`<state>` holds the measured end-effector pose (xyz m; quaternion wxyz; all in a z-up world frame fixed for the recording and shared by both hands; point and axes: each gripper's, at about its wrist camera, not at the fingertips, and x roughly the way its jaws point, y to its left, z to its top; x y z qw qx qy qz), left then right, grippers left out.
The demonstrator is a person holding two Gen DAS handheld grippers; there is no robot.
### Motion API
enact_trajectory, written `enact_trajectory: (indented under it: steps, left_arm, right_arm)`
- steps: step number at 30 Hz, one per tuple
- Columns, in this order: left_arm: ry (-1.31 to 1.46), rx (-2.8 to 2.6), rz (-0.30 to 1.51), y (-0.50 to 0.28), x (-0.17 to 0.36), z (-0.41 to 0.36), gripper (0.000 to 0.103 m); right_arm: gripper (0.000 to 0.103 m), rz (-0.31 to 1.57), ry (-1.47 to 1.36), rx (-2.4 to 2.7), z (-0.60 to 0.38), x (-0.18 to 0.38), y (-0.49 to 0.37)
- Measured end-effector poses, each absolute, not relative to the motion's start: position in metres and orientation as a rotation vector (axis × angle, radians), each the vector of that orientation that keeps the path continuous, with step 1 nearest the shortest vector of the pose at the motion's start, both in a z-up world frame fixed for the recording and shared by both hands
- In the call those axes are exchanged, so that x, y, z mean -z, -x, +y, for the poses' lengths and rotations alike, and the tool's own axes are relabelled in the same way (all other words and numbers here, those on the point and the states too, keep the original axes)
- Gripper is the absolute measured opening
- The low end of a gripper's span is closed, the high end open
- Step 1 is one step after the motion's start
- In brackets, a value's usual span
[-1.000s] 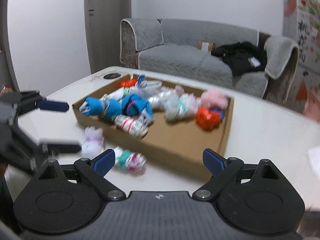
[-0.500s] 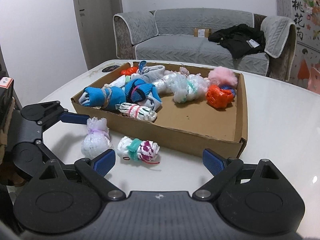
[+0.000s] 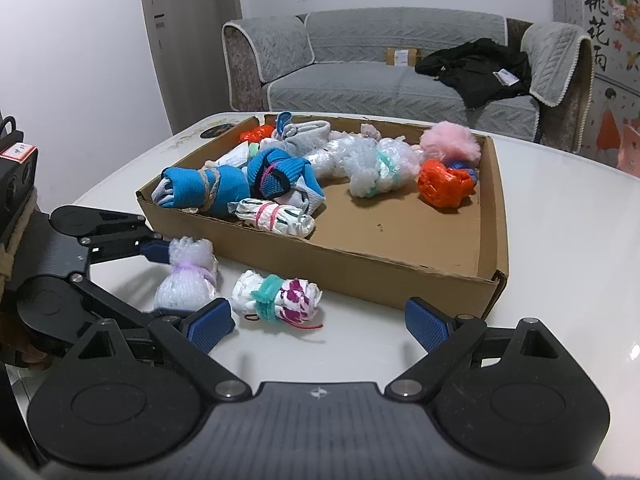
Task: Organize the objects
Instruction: 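Move both tools back to the last bundles on the table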
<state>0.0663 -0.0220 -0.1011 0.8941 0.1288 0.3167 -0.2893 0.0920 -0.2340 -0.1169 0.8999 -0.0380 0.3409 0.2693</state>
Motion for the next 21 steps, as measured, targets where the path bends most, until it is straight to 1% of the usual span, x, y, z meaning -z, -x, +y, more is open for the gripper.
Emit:
enact_trajectory:
  steps: [14,17,19,21]
  left_arm:
    - [-0.202,0.393,0.646,-0.023,0.095,0.001,0.067]
    - [-0.167,0.356,0.659,-0.017,0.096,0.009,0.067]
    - [-0.149,0.334,0.657,-0.015,0.094,0.014,0.067]
    - [-0.135,0.308,0.663,-0.016,0.094,0.018,0.067]
  right_arm:
    - [0.092,0.693,0.087,-0.575,-0.199,0.121,-0.087]
    - [0.084,0.71,0.097,-0.557,-0.189,0.127,-0.09]
    - [0.076,0.728,0.105,-0.529,-0.184,0.132,-0.093]
    - [0.076,0.741,0.099,-0.503,-0.182,0.134,-0.096]
